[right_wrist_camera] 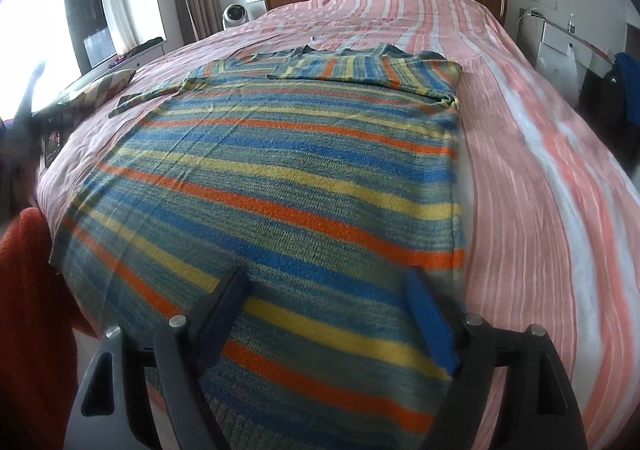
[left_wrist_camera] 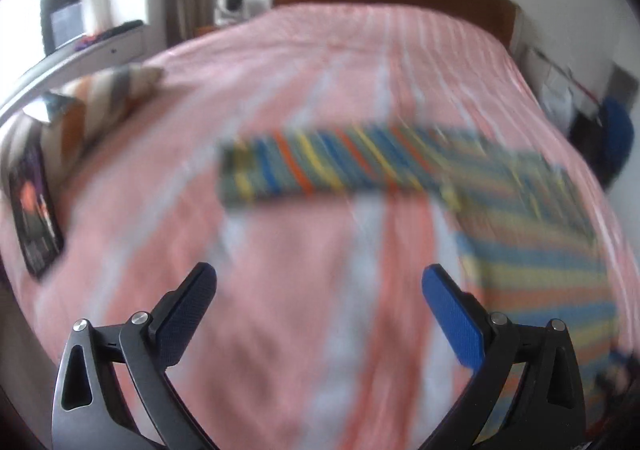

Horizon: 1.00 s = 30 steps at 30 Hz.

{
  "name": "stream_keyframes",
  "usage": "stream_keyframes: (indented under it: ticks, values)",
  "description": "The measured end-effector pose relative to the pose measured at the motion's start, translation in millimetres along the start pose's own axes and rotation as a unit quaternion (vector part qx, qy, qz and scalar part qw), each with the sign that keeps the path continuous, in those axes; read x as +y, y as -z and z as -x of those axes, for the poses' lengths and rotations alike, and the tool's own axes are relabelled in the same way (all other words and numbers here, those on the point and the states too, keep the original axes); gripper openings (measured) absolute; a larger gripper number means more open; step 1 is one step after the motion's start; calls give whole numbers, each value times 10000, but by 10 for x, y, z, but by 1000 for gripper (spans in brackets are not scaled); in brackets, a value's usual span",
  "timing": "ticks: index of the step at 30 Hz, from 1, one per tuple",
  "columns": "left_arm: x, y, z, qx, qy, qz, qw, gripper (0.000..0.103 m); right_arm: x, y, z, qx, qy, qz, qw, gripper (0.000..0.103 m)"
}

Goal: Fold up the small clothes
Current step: 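Move the left gripper to the sweater's side edge and grasp it, then fold the grasped side edge over the sweater body with the left gripper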

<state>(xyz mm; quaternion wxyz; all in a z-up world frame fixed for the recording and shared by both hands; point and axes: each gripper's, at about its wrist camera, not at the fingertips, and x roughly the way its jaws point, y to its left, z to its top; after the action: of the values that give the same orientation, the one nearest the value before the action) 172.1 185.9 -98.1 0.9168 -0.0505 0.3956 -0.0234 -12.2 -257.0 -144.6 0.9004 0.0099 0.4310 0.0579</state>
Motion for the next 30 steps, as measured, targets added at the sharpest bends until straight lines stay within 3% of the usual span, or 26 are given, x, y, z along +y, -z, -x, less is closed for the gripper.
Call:
stream_keyframes:
  ticks: [4,8,12,14,16,17,19,21,25,30]
  values:
    - [755,-598,-485,135,-657,857,9941,102,-8,-2,7,7,-27,-13,10000,81]
    - [1055,-722,-972,675,-486,1405,9866,102,9,-1,-6,24,23,39,10000,82]
    - [942,-700,-1309,904,-519,1419,9844,102,21,1,-36,35,30,37,10000,86]
    - [756,-693,-1386,963,-530,1167,9871,96,47,9,-58,22,64,73,10000,89]
    - [598,-701,-1438,1071,-643,821,9888,43,73,13,-71,10,91,109,9999,92]
    - [501,-703,-1487,1214,-761,582,9880,2,82,13,-77,10,85,125,9999,93]
    - [353,-800,-1401,1097,-915,403,9889,3,76,10,-77,11,59,114,9999,93]
    - [190,-939,-1208,822,-736,342,9933,3,57,13,-68,7,-5,90,10000,93]
    - [-555,-1349,-615,199,-37,-175,9996,3,54,25,-58,9,-58,115,9999,93]
    - [-1845,-1528,-113,-188,922,-1128,9892,3,42,21,-61,4,-102,101,9999,93]
